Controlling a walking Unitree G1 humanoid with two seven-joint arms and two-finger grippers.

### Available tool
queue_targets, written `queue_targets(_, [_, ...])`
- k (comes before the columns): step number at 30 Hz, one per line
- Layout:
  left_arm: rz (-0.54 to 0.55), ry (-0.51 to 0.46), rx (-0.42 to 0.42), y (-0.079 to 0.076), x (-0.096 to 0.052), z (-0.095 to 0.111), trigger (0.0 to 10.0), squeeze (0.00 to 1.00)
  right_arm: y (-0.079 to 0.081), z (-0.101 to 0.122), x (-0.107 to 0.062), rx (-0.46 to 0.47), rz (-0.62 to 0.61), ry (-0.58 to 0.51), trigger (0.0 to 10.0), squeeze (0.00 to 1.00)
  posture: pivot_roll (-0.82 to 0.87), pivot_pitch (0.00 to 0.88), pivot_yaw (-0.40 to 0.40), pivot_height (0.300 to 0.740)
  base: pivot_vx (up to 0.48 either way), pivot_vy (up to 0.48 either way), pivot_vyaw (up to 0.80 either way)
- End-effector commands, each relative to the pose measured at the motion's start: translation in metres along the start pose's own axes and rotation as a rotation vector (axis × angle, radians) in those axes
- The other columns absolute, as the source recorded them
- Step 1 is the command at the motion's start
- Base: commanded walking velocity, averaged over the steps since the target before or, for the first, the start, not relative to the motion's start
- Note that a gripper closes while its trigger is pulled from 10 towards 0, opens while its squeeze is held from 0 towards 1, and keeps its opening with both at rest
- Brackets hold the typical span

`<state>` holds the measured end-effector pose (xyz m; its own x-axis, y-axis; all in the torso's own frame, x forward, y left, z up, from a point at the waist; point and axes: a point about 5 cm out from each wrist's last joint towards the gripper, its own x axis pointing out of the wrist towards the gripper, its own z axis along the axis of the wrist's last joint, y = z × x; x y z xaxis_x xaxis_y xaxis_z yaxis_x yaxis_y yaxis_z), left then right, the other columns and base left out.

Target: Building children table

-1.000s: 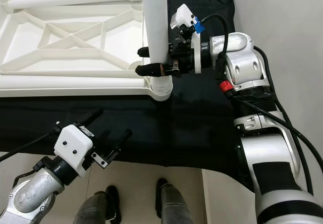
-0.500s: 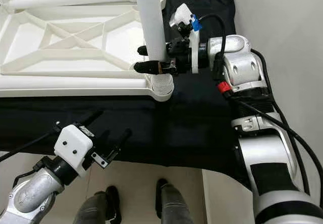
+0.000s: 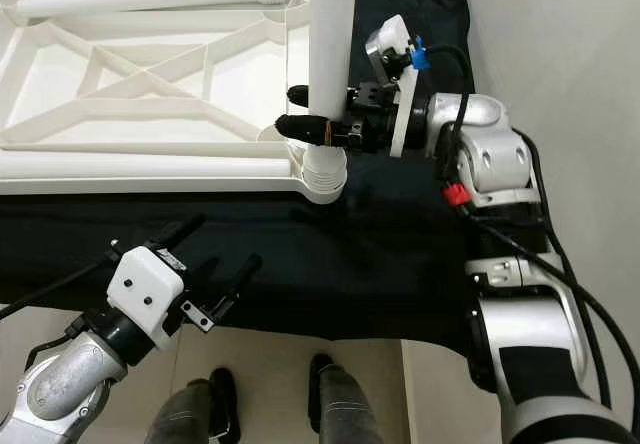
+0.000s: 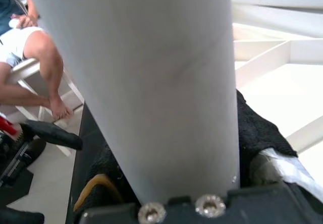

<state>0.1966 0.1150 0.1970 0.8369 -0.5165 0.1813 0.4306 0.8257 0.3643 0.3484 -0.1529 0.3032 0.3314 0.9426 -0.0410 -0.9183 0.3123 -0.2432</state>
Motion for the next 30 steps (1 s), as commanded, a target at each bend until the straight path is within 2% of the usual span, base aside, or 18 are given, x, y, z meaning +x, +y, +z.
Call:
queue_targets(1, [-0.011,0.021,-0.006,-0.002,-0.003,-0.005,10.0,0.00,0.008,-0.022,0.006,0.076,0.020,0.022,10.0,0.00,-0.03,0.368,-0.021,0.740,0.000,0.000,0.00])
queue_targets(9, [-0.011,0.021,-0.003,-0.002,-0.003,-0.005,10.0,0.00,0.015,-0.019,0.011,0.037,-0.012,-0.051,10.0,0.00,-0.02,0.367,-0.018,0.740,0.000,0.000,0.00])
queue_targets(14, [-0.012,0.020,-0.003,-0.002,-0.002,-0.005,10.0,0.00,0.024,-0.015,0.006,0.015,0.004,-0.121,10.0,0.00,-0.02,0.368,-0.018,0.740,0.000,0.000,0.00])
queue_targets(22, [-0.012,0.020,-0.001,-0.001,-0.002,-0.006,10.0,0.00,0.030,-0.016,0.003,0.006,0.003,-0.147,10.0,0.00,-0.02,0.364,-0.016,0.740,0.000,0.000,0.00])
queue_targets(26, [-0.014,0.020,0.000,-0.001,-0.002,-0.006,10.0,0.00,0.033,-0.020,0.005,0.002,-0.027,-0.150,10.0,0.00,-0.03,0.362,-0.014,0.740,0.000,0.000,0.00])
queue_targets(30, [-0.014,0.020,0.001,-0.001,-0.002,-0.006,10.0,0.00,0.032,-0.023,0.011,-0.016,-0.108,-0.160,10.0,0.00,-0.03,0.362,-0.012,0.740,0.000,0.000,0.00])
